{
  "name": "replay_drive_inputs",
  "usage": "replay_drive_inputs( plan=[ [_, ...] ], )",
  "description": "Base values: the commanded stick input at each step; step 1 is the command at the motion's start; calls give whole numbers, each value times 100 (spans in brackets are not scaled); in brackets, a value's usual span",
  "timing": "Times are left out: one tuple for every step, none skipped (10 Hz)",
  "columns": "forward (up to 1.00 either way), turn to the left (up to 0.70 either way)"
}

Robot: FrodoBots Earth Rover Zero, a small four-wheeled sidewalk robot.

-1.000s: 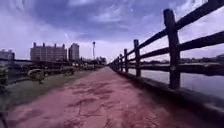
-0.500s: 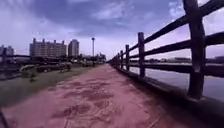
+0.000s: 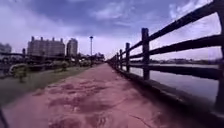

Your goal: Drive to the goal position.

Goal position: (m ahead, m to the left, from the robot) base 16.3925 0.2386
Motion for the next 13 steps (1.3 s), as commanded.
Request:
replay_drive_inputs(
  plan=[
    [95,0],
    [95,0],
    [95,0],
    [95,0],
    [95,0],
    [95,0],
    [95,0],
    [95,0],
    [95,0],
    [95,0],
    [95,0],
    [95,0],
    [95,0]
  ],
)
